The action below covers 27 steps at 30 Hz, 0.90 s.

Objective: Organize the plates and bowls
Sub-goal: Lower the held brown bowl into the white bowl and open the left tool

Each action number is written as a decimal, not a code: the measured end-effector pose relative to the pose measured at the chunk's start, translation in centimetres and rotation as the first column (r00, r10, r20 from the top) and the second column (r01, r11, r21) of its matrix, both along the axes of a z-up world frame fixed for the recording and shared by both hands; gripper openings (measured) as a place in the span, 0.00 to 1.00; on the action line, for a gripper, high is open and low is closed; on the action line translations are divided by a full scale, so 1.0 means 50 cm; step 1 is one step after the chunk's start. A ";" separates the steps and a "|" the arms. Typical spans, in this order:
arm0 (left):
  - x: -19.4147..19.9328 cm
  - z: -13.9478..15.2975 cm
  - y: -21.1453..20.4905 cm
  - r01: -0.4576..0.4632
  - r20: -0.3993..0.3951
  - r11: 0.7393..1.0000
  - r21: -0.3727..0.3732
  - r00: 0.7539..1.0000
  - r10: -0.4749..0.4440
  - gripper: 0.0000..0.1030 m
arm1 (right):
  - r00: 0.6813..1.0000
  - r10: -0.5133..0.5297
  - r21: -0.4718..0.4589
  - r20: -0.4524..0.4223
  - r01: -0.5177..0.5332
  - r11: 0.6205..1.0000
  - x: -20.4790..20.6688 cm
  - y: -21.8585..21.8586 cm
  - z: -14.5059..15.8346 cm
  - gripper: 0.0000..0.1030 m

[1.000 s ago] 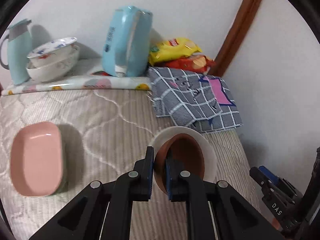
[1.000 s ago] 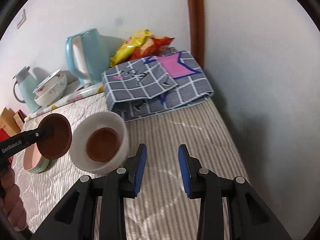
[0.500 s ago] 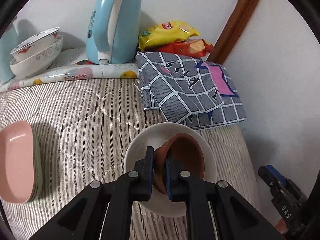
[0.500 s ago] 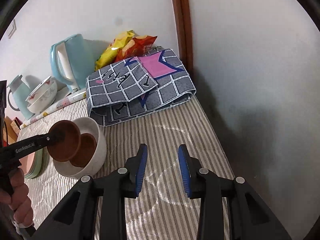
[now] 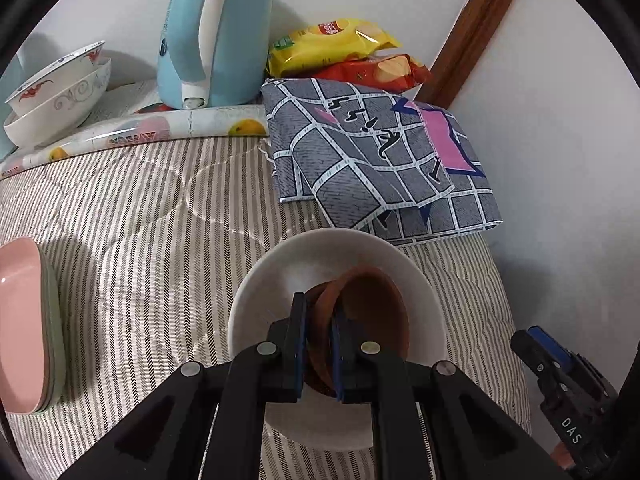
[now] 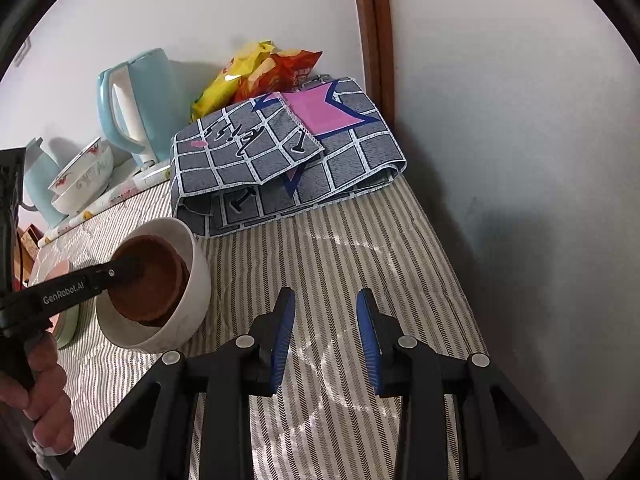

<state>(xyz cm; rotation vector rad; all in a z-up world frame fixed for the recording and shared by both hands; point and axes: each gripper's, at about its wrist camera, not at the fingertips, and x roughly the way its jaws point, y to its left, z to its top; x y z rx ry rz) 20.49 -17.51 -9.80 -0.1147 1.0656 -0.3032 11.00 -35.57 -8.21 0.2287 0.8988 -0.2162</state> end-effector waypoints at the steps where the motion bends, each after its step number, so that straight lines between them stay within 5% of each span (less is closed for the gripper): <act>1: 0.001 -0.002 -0.001 0.004 -0.003 1.000 -0.008 1.000 -0.004 0.10 | 1.000 -0.001 -0.002 0.001 0.001 1.000 0.000 0.000 0.001 0.32; 20: 0.003 -0.007 0.007 0.020 -0.031 0.999 -0.051 0.999 -0.022 0.13 | 1.000 0.005 0.020 -0.009 -0.005 1.000 0.002 0.014 -0.004 0.32; 27: -0.009 0.006 0.005 0.044 -0.022 0.998 -0.042 0.999 -0.045 0.32 | 1.000 0.013 0.021 -0.010 -0.012 1.000 0.004 0.026 0.000 0.32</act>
